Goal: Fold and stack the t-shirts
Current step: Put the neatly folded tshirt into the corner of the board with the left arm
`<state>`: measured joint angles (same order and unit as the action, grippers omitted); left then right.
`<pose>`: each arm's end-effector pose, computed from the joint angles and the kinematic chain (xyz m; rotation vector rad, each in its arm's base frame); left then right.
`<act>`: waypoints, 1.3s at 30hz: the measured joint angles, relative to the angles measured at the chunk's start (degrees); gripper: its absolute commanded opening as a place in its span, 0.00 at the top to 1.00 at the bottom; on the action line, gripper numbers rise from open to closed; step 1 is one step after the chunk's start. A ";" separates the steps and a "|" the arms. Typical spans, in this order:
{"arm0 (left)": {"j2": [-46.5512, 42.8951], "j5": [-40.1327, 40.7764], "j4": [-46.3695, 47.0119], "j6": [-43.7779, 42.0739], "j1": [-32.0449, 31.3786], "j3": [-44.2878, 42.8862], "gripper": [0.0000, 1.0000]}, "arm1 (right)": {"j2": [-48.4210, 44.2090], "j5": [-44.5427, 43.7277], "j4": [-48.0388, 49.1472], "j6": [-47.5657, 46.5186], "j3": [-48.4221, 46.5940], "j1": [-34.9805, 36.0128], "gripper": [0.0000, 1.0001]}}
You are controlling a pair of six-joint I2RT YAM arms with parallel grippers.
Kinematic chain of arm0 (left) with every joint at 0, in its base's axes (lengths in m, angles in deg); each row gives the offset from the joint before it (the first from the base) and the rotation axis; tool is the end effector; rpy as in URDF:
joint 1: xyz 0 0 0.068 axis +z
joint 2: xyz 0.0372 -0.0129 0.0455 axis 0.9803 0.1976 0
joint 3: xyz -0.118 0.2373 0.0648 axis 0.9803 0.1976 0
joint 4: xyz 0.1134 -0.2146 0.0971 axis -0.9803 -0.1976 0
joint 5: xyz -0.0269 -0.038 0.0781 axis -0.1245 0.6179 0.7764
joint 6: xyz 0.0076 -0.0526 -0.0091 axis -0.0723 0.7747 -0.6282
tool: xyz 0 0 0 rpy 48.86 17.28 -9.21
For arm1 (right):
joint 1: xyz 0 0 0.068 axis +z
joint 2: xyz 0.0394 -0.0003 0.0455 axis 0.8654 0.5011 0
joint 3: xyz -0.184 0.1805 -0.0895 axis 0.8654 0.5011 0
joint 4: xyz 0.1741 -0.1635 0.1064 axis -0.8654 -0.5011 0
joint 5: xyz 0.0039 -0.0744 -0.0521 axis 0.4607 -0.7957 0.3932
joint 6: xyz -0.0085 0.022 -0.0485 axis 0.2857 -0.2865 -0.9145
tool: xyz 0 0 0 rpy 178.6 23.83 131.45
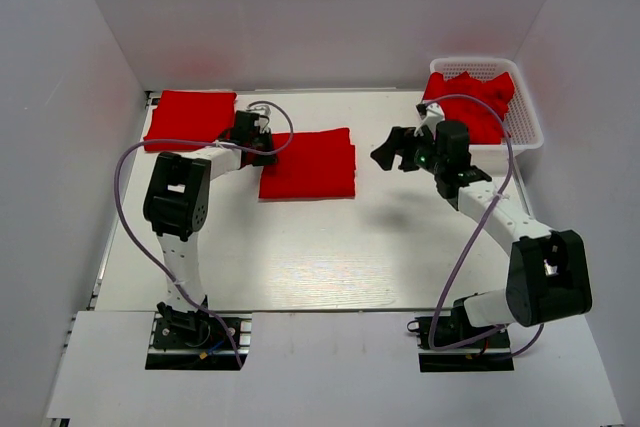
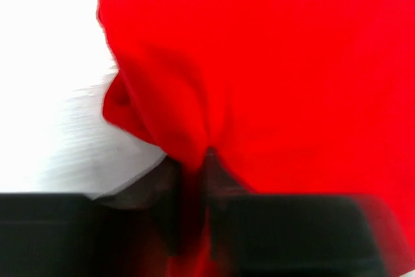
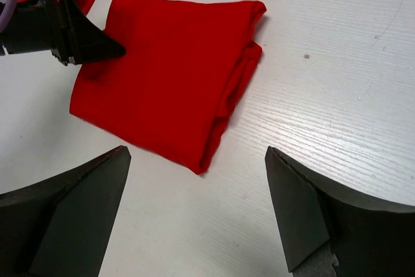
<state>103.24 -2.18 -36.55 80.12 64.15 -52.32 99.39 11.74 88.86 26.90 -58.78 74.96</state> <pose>0.4215 -0.1131 0.1465 0.0149 2.4451 -0.3888 0.3038 0.0928 0.2707 -0.1912 1.9253 0.6628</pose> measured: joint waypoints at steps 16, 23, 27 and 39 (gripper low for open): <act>-0.31 -1.27 -1.97 -15.47 0.09 -4.24 1.00 | -6.95 -5.79 1.38 -0.85 4.72 -0.07 0.10; -3.45 0.39 -5.66 -23.08 0.59 -9.31 1.00 | -6.99 -7.52 1.38 -1.27 4.94 -0.15 0.10; -3.56 0.52 -8.85 -26.97 1.49 -14.93 1.00 | -6.99 -8.41 1.40 -1.75 4.94 -0.17 0.10; 0.61 0.20 -18.99 -36.39 5.57 -39.10 1.00 | -4.96 -9.90 3.08 -1.77 1.95 -0.17 0.10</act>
<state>103.85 -1.99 -55.54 43.73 69.72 -91.42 94.43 1.84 91.95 25.13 -56.84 74.78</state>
